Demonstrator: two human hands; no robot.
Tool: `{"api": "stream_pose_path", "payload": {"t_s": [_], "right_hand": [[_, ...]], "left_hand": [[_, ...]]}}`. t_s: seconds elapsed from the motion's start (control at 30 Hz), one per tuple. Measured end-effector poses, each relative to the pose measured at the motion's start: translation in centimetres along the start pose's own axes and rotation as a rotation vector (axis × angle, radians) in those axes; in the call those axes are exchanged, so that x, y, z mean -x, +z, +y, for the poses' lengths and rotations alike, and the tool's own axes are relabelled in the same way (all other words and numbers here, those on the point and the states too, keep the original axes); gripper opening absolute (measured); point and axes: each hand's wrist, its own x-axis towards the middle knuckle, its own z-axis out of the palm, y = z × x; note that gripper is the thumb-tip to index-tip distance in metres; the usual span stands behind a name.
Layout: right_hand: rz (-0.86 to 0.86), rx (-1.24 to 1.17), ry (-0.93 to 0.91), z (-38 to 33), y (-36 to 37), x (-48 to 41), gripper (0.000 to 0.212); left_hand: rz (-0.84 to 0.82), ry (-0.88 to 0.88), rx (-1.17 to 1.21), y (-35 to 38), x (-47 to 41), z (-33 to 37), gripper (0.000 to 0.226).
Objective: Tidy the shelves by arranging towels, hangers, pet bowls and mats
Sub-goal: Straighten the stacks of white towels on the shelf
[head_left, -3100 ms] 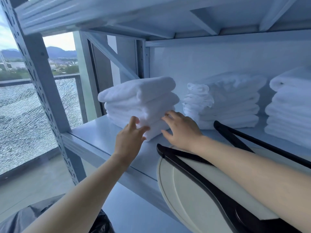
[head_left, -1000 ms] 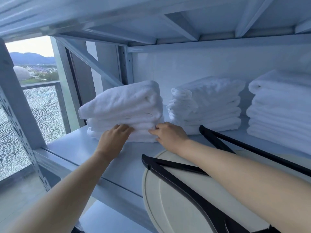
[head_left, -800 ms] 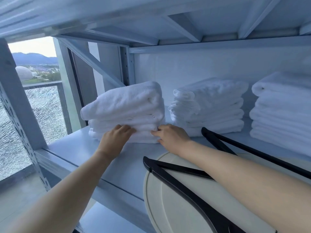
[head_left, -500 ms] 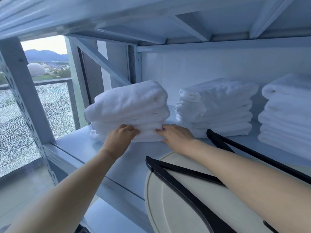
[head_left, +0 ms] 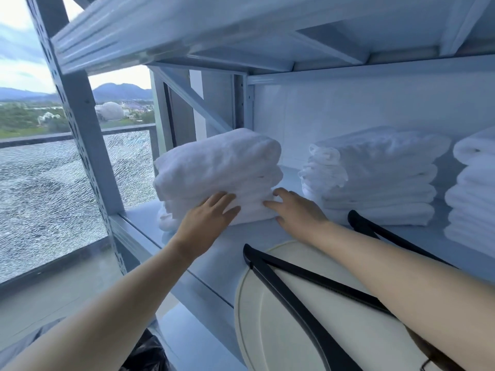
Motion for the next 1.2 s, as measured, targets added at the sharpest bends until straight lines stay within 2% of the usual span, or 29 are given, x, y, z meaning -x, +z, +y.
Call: {"api": "stream_pose_path", "payload": {"t_s": [0.1,0.17,0.23,0.33,0.43,0.5,0.67,0.9,1.1,1.2], "right_hand": [[0.076,0.042,-0.111,-1.1,-0.4,-0.3,0.058],[0.072,0.029,-0.106,-1.7,-0.7,-0.5,0.069],[0.035,0.003,-0.071,-2.1,-0.8,-0.7,0.072],[0.006,-0.048,-0.094,-2.0,-0.8,-0.8,0.06],[-0.099,0.082,-0.1,-1.7,-0.7,-1.1,0.078],[-0.129,0.147,-0.097,-1.2,-0.8,-1.5,0.082],[-0.156,0.188,-0.113,-0.1,-0.6,-2.5,0.082],[-0.171,0.147,-0.062,0.4,0.0,-3.5,0.075],[-0.094,0.119,-0.115,0.4,-1.0,-1.7,0.064],[-0.034,0.074,-0.098,1.2,-2.5,-0.2,0.06]], "left_hand": [[0.042,-0.01,-0.059,-0.2,-0.6,-0.5,0.054],[0.001,-0.031,-0.104,-0.3,-0.8,-0.6,0.059],[-0.027,-0.035,-0.132,-0.3,-0.7,-0.5,0.061],[-0.029,-0.033,-0.153,-0.1,-0.7,-0.1,0.059],[-0.022,-0.032,-0.167,0.3,-1.2,0.1,0.054],[-0.018,-0.023,-0.189,0.5,-1.7,0.2,0.046],[-0.038,-0.049,-0.254,0.9,-2.9,0.6,0.038],[-0.184,-0.135,-0.414,2.5,-4.6,2.0,0.033],[-0.298,-0.2,-0.373,3.3,-5.3,1.9,0.039],[-0.266,-0.219,-0.286,2.8,-5.6,2.5,0.033]]}}
